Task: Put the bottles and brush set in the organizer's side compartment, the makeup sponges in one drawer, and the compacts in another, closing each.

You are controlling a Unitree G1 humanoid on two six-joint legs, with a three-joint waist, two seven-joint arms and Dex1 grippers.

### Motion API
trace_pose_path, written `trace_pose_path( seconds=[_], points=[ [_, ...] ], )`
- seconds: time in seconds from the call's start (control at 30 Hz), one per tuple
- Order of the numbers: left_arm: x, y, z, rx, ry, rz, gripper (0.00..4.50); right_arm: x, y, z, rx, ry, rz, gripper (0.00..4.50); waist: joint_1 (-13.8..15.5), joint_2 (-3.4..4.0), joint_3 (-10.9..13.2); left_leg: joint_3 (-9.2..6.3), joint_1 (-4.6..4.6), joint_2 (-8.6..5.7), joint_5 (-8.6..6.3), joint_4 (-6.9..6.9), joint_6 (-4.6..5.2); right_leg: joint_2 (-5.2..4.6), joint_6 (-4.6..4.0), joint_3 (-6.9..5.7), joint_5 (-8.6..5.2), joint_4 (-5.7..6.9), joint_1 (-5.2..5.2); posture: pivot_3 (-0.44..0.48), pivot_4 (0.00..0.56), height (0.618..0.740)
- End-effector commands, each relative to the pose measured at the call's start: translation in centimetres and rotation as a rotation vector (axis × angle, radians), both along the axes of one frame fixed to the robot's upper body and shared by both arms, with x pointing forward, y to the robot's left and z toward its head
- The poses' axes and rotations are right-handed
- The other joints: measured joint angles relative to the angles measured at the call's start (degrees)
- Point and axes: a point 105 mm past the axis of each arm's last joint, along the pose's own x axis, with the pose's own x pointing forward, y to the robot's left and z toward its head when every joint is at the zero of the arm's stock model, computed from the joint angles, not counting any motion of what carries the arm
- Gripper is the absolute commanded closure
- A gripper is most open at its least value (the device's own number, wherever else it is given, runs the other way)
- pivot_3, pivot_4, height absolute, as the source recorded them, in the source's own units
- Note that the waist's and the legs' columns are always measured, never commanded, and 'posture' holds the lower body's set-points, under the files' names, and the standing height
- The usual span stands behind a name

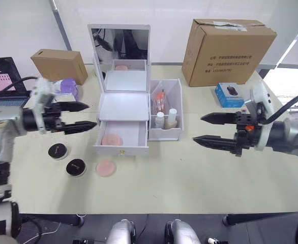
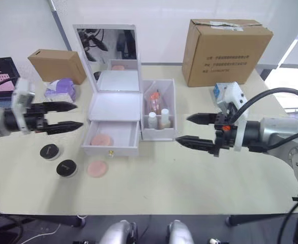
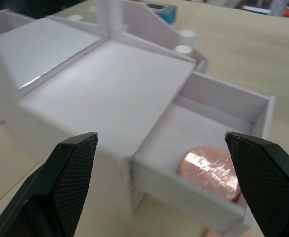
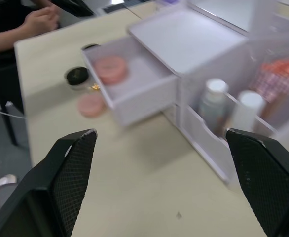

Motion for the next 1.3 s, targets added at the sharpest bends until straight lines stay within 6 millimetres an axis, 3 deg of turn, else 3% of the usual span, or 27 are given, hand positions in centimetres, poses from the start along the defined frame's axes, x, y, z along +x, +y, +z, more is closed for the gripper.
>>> trace_pose_path(
  seconds=[0.03,0.17,0.3,0.43,0.6,0.73,0.93,1.1,1.17,1.3],
  points=[
    [-1.0,5.3,-0.3,-0.012,-0.044,0.219,0.06,1.0,-3.5,-0.1,-0.047,-0.081,-0.103,0.0,0.1,0.0,0.0,0.01,0.02,0.0,0.0,-0.01,0.0,-0.01,0.0,0.0,0.0,0.01,0.01,0.0,0.15,0.731],
    [-3.7,11.9,-4.1,0.057,-0.008,0.477,0.06,2.1,-8.4,-2.7,-0.099,-0.07,-0.243,0.0,0.18,-0.01,0.0,0.05,0.04,0.01,-0.01,-0.02,-0.01,-0.1,-0.01,-0.03,-0.01,-0.03,-0.01,0.0,0.15,0.731],
    [-5.7,13.7,-5.6,0.054,0.029,0.54,0.06,2.4,-10.6,-3.4,-0.077,-0.062,-0.296,0.0,0.36,0.0,0.0,0.08,0.03,0.0,-0.02,-0.05,-0.03,-0.36,-0.03,-0.15,-0.02,-0.02,-0.07,0.0,0.15,0.731],
    [-6.3,13.9,-5.9,0.049,0.027,0.554,0.06,2.9,-10.5,-3.2,-0.06,-0.073,-0.287,0.0,0.56,0.0,0.0,0.08,0.03,-0.01,-0.34,-0.14,-0.54,-1.06,-0.22,-0.5,-0.13,-0.07,-0.23,0.0,0.15,0.731],
    [-6.6,12.9,-5.6,0.034,0.003,0.547,0.06,3.7,-6.4,-1.8,-0.029,-0.035,-0.154,0.0,0.2,0.0,0.0,0.08,-0.03,-0.03,-0.33,-0.15,-0.54,-1.09,-0.05,-0.51,-0.01,0.0,-0.06,0.0,0.15,0.731],
    [-7.9,11.6,-5.8,0.014,-0.008,0.54,0.06,3.5,-0.7,0.2,-0.024,-0.04,0.049,0.0,-0.9,0.02,-0.01,0.07,0.0,0.01,-0.32,-0.16,-0.52,-0.98,-0.3,-0.4,0.08,0.02,-0.07,0.0,0.15,0.731],
    [-10.8,8.6,-8.5,-0.021,0.018,0.546,0.06,4.8,6.9,3.5,-0.079,-0.132,0.184,0.0,-1.44,0.04,-0.01,0.06,0.01,0.06,-0.32,-0.17,-0.52,-0.89,-0.45,-0.36,0.13,0.05,-0.11,0.0,0.15,0.731],
    [-13.5,5.1,-10.7,-0.059,0.049,0.557,0.06,2.9,10.1,5.8,-0.049,-0.12,0.391,0.0,-0.53,0.01,-0.01,0.08,-0.03,0.0,-0.34,-0.16,-0.55,-1.14,-0.56,-0.51,0.19,-0.06,-0.21,0.0,0.15,0.731],
    [-14.2,4.0,-11.0,-0.072,0.053,0.553,0.06,2.4,10.5,6.2,-0.035,-0.085,0.431,0.0,-0.05,-0.01,-0.02,0.09,-0.05,-0.05,-0.36,-0.15,-0.54,-1.24,-0.57,-0.52,0.22,-0.09,-0.2,0.0,0.15,0.731],
    [-15.1,-0.2,-11.7,-0.137,0.04,0.533,0.06,1.3,11.1,7.4,0.021,-0.006,0.518,0.0,0.31,-0.07,-0.05,0.05,-0.08,-0.05,-0.39,-0.15,-0.53,-1.26,-0.77,-0.6,0.11,-0.17,-0.15,0.0,0.15,0.731]
  ],
)
